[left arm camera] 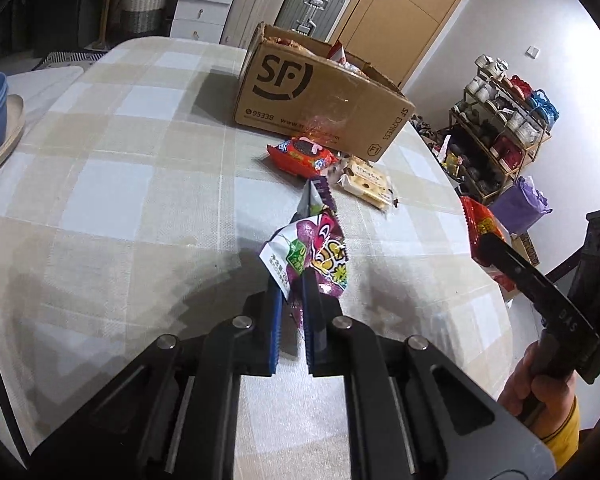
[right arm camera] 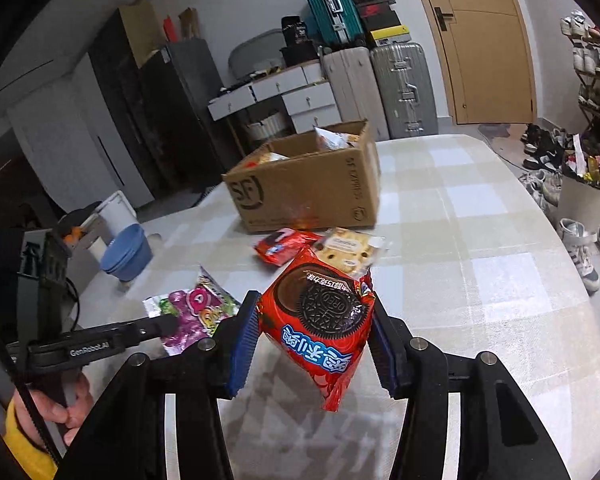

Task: Organize snacks
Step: 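Grasp the purple candy bag with the left gripper while the right gripper grasps the red Oreo packet, then carry the purple candy bag and red Oreo packet over the box with both grippers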

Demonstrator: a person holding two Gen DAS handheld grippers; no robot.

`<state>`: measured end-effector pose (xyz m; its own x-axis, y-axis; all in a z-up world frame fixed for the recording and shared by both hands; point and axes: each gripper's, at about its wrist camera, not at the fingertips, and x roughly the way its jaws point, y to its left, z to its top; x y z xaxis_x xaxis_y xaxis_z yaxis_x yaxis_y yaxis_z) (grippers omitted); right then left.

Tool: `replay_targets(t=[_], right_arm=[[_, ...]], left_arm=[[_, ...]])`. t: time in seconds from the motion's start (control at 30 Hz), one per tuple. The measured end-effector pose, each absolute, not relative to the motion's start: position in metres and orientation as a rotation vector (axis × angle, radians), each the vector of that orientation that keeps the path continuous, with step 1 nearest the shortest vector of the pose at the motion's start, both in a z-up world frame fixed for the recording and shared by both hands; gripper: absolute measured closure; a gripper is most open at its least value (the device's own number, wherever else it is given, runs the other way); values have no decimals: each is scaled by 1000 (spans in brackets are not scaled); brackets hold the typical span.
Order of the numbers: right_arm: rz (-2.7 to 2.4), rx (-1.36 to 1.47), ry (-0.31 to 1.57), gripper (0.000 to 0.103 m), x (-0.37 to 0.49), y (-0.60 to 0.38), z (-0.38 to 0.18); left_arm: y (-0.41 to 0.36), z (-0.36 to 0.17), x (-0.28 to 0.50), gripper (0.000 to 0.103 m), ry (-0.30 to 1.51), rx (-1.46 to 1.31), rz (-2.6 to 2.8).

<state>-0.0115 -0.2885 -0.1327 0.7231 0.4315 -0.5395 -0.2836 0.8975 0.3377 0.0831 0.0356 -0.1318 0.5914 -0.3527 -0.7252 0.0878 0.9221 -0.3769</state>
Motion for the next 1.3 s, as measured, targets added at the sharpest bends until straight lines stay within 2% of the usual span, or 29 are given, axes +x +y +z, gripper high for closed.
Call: replay_targets(t=[0.5, 1.3], right_arm=[[433, 266, 643, 52, -14, -284, -133], [526, 290, 577, 52, -27, -272, -98]], left_arm=[[43, -112, 68, 99, 865, -336, -312], [43, -52, 28, 99, 752, -311, -377]])
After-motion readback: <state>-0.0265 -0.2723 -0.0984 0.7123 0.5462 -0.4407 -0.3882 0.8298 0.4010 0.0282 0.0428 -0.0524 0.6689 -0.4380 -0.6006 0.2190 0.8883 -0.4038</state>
